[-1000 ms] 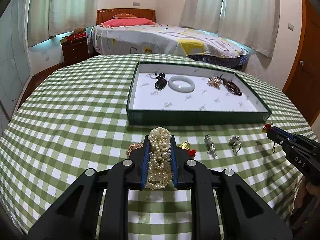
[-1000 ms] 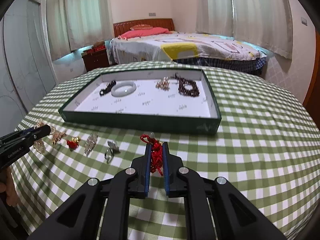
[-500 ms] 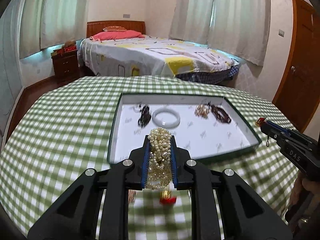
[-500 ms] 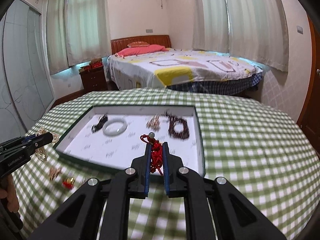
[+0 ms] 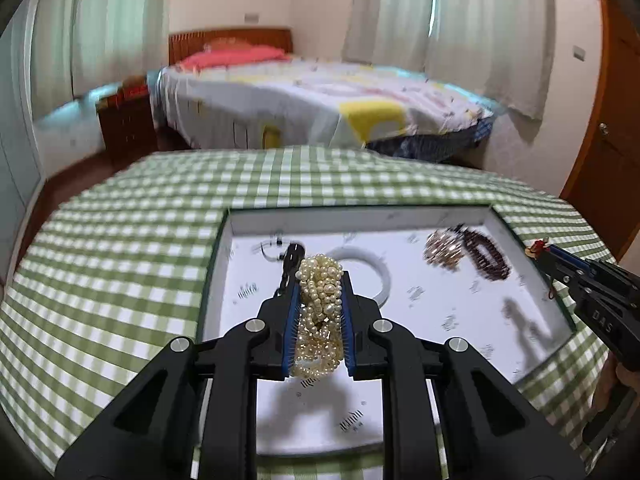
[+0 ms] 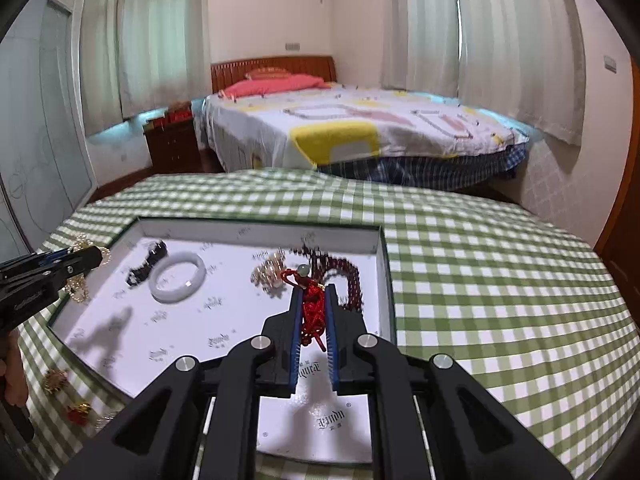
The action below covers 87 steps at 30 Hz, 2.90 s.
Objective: Organize jewelry
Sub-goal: 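Carry pearl strand with left tool while right tool carries tassel charm into tray, then open left tool releasing pearls while right tool releases tassel charm in tray, then withdraw both tools from the tray toward the remaining jewelry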
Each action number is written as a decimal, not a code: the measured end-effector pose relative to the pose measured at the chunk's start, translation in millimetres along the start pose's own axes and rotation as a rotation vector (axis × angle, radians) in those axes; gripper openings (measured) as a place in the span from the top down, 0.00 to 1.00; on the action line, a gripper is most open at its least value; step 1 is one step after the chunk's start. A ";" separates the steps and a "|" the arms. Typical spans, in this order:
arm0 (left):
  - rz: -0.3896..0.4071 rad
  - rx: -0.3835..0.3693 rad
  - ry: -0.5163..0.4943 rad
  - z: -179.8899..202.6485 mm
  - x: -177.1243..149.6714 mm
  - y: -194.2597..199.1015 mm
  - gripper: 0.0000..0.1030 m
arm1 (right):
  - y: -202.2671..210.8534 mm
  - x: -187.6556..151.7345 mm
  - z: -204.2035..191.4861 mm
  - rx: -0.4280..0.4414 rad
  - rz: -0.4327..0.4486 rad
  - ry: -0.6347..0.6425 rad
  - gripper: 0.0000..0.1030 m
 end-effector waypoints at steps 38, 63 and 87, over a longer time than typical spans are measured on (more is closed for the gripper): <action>-0.164 -0.006 -0.028 -2.6 -18.8 -54.3 0.42 | -36.0 -15.2 12.4 0.046 -0.165 -0.021 0.66; -0.025 -0.012 0.020 -9.5 -29.3 18.3 0.32 | 16.7 -20.1 -14.8 0.062 -0.058 -0.041 0.64; 0.008 0.050 0.058 -29.6 -93.4 72.5 0.32 | 46.2 -65.3 -51.7 0.090 -0.052 -0.007 0.65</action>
Point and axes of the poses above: each gripper's, at about its wrist camera, not at the fingertips, and y roughly against the way its jaws point, z to its right, x to its top, the point moved 6 cm from there along -y, roughly the way its jaws point, and after that the axes turned 10 degrees about -z, right-handed, at the moved point
